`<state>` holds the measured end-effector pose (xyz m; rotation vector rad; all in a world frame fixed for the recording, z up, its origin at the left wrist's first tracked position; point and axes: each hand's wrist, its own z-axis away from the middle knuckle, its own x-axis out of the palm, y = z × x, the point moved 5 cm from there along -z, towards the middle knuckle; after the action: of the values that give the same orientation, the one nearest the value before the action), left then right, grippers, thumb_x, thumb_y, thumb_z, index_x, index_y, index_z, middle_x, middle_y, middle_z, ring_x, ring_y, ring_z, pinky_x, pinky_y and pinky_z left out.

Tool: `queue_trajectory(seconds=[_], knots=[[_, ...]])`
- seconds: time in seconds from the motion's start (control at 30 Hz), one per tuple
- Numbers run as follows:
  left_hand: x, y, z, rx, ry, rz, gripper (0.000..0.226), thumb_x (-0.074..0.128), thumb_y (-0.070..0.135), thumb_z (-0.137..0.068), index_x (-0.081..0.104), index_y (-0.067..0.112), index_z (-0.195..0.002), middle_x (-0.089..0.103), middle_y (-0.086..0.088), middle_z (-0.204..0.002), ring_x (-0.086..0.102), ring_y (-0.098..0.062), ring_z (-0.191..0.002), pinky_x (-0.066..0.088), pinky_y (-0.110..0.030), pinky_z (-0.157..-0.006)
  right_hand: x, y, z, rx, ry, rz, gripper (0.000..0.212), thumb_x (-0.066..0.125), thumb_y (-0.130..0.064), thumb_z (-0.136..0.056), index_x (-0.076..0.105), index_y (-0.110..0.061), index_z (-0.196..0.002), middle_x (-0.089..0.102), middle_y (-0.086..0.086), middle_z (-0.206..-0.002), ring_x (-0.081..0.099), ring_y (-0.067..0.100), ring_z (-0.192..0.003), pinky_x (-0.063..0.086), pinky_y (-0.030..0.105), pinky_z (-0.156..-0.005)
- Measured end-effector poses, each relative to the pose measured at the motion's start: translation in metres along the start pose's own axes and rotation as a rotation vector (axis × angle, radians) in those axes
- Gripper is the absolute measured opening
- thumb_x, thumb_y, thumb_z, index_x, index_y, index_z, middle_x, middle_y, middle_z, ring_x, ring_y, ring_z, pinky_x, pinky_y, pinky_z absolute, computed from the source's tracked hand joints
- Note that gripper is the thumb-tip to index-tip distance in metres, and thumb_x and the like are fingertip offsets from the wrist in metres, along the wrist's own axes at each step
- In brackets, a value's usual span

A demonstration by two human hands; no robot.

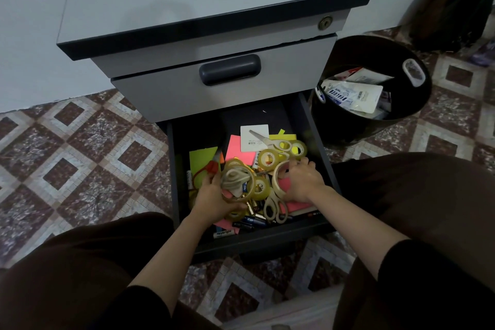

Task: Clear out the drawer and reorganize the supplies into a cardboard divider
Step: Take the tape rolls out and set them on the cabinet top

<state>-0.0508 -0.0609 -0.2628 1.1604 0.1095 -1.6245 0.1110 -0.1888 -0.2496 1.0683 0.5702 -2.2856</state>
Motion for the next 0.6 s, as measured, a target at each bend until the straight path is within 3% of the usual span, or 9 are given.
queue_trajectory(seconds=[0.07,0.27,0.6], knots=[[0.005,0.002,-0.003,0.013,0.021,-0.041,0.118,0.081,0.048,-0.06,0.012,0.014,-0.149,0.01,-0.009,-0.154,0.015,-0.029,-0.141,0.023,-0.039,-0.113,0.0,0.0,-0.001,0.001,0.0,0.003,0.107,0.076,-0.042,-0.073,0.01,-0.003,-0.147,0.027,0.019,-0.14,0.031,0.035,-0.128,0.038,0.036,-0.102],[0.007,0.007,-0.011,0.032,0.093,-0.15,0.113,0.074,0.055,-0.067,0.009,0.012,-0.149,0.016,-0.009,-0.152,0.015,-0.029,-0.139,0.025,-0.039,-0.111,0.001,0.001,-0.002,0.002,0.0,-0.014,0.109,0.076,-0.043,-0.073,0.008,-0.003,-0.148,0.027,0.018,-0.141,0.03,0.034,-0.129,0.039,0.036,-0.101],[-0.012,0.011,-0.011,0.054,0.315,-0.095,0.101,0.077,0.057,-0.059,0.035,0.007,-0.136,0.04,-0.011,-0.132,0.032,-0.027,-0.123,0.029,-0.035,-0.103,0.003,0.006,-0.005,0.01,-0.072,-0.084,0.11,0.075,-0.046,-0.073,0.005,-0.012,-0.15,0.022,0.018,-0.143,0.03,0.038,-0.129,0.037,0.039,-0.103]])
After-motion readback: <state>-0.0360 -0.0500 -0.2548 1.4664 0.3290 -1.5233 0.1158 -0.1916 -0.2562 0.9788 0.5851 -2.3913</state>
